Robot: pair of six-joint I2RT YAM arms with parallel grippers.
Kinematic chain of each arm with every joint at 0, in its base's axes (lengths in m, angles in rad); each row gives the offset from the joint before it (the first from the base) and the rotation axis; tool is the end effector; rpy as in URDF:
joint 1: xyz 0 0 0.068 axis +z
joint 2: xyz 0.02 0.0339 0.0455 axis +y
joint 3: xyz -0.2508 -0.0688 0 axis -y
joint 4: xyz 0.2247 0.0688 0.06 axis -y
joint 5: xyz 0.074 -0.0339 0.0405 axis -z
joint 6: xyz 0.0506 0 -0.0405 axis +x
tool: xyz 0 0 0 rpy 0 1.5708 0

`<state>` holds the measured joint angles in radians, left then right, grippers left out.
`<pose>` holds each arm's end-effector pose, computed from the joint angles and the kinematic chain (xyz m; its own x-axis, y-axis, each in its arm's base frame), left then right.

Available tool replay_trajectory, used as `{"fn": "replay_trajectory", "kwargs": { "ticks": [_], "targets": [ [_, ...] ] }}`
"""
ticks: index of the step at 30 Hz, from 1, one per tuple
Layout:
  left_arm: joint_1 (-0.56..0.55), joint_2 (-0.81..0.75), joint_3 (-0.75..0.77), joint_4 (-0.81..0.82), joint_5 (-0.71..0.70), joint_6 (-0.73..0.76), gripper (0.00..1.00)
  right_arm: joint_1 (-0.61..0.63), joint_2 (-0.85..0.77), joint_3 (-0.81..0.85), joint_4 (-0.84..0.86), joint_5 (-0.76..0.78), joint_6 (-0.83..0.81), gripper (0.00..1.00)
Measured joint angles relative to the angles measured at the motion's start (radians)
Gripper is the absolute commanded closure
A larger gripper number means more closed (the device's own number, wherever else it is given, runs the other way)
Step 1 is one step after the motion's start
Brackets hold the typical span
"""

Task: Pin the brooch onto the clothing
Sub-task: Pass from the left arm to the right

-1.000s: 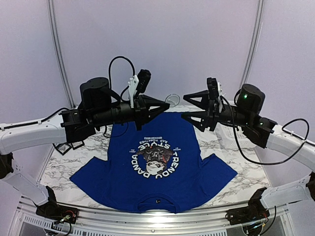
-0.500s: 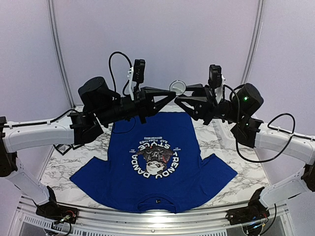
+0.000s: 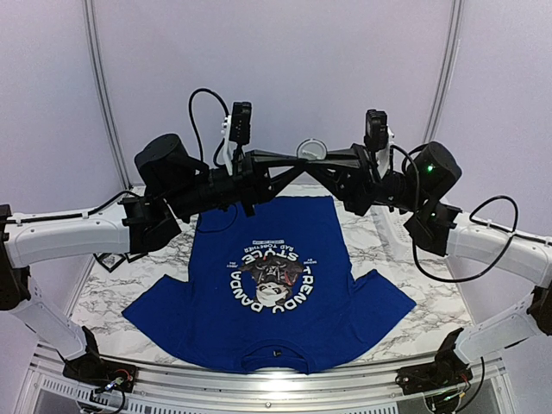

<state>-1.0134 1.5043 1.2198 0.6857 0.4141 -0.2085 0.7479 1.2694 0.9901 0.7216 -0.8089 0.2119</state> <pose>0.1661 -0.3049 0.4053 0.0007 -0.3594 -0.9332 0.9945 0.0976 -0.0368 0.1778 0.2149 0.3953 0.1072 0.2975 -0.9487 -0.9936 -0.0012 -0.1127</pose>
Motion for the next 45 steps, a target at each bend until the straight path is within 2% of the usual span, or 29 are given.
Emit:
{"fn": "replay_trajectory", "kwargs": {
  "ticks": [7, 8, 9, 10, 16, 20, 23, 25, 28, 31, 36, 39, 45],
  "targets": [
    [0.000, 0.000, -0.001, 0.007, 0.006, 0.014, 1.00, 0.000, -0.005, 0.016, -0.036, -0.014, -0.017, 1.00],
    [0.000, -0.001, -0.003, 0.010, 0.006, 0.015, 1.00, 0.000, -0.006, 0.016, -0.040, -0.016, -0.019, 0.87],
    [0.000, -0.002, -0.006, 0.011, 0.007, 0.016, 1.00, 0.000, -0.006, 0.016, -0.045, -0.020, -0.022, 0.79],
    [0.000, -0.003, -0.010, 0.013, 0.006, 0.016, 1.00, -0.001, -0.006, 0.018, -0.050, -0.023, -0.028, 0.76],
    [0.000, -0.007, -0.019, 0.013, 0.006, 0.014, 1.00, -0.007, -0.008, 0.032, -0.093, -0.050, -0.058, 0.69],
    [0.000, -0.007, -0.019, 0.013, 0.007, 0.014, 1.00, -0.015, -0.011, 0.032, -0.109, -0.055, -0.067, 0.55],
    [0.000, -0.007, -0.024, 0.013, 0.007, 0.014, 1.00, -0.029, -0.025, 0.032, -0.114, -0.058, -0.066, 0.51],
    [0.000, -0.007, -0.029, 0.013, 0.007, 0.014, 1.00, -0.045, -0.040, 0.032, -0.115, -0.058, -0.066, 0.54],
    [0.000, -0.007, -0.032, 0.013, 0.007, 0.014, 1.00, -0.060, -0.058, 0.032, -0.113, -0.057, -0.064, 0.77],
    [0.000, -0.007, -0.032, 0.013, 0.007, 0.014, 1.00, -0.065, -0.062, 0.032, -0.108, -0.061, -0.050, 0.90],
    [0.000, -0.007, -0.032, 0.013, 0.008, 0.014, 1.00, -0.068, -0.057, 0.032, -0.109, -0.067, -0.035, 0.88],
    [0.000, -0.007, -0.032, 0.013, 0.008, 0.014, 1.00, -0.068, -0.053, 0.032, -0.110, -0.067, -0.035, 1.00],
    [0.003, -0.008, -0.034, 0.012, 0.000, 0.020, 1.00, -0.071, -0.041, 0.047, -0.123, -0.078, -0.030, 1.00]
  ]
}}
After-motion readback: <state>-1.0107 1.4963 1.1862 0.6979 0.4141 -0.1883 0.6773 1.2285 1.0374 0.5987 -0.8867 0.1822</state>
